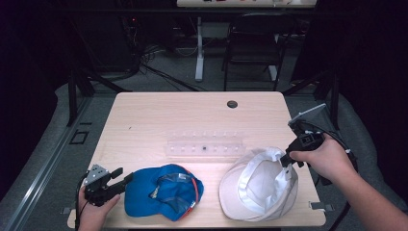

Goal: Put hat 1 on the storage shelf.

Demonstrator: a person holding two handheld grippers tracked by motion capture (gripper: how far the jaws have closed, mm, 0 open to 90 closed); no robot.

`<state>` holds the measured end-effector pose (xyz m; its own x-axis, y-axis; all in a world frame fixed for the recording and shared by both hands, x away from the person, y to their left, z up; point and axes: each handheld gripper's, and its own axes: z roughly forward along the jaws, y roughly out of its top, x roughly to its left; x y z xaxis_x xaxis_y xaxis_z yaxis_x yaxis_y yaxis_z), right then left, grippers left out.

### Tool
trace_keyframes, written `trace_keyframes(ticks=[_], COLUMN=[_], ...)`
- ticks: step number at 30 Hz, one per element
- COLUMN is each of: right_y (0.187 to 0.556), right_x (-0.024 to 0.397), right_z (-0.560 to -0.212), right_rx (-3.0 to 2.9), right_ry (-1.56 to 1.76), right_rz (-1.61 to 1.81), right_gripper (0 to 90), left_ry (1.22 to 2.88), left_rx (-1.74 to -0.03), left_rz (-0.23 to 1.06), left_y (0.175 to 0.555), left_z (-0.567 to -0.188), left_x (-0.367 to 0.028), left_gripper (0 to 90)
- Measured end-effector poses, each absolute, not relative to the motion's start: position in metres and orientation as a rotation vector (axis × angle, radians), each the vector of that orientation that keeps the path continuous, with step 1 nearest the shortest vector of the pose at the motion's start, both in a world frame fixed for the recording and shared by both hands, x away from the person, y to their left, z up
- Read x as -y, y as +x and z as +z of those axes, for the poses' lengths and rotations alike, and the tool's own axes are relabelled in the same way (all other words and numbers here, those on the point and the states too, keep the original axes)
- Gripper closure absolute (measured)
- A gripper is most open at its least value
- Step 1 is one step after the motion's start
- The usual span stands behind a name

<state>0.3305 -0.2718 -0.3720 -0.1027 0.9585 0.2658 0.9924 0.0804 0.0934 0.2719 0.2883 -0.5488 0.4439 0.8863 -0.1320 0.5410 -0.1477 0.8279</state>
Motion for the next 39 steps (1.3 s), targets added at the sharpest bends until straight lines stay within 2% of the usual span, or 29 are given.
trace_keyframes(ticks=[11,17,24,32,39], right_y=[0.327,0.325,0.325,0.328,0.332], right_x=[0.273,0.267,0.261,0.26,0.259], right_z=[-0.359,-0.35,-0.337,-0.322,-0.31], right_rx=[2.016,1.98,1.988,1.95,1.925], right_ry=[-1.895,-1.855,-1.832,-1.844,-1.824], right_rz=[-0.578,-0.649,-0.685,-0.75,-0.802], right_gripper=[83.7,83.9,83.9,83.9,84.0], left_ry=[1.784,1.755,1.793,1.785,1.793], left_rx=[-1.234,-1.23,-1.167,-1.091,-1.057], left_rz=[0.461,0.494,0.504,0.485,0.479], left_y=[0.272,0.268,0.264,0.262,0.26], left_z=[-0.548,-0.542,-0.536,-0.53,-0.522], left_x=[-0.291,-0.29,-0.278,-0.265,-0.256], left_gripper=[47.0,52.8,54.0,47.6,50.7])
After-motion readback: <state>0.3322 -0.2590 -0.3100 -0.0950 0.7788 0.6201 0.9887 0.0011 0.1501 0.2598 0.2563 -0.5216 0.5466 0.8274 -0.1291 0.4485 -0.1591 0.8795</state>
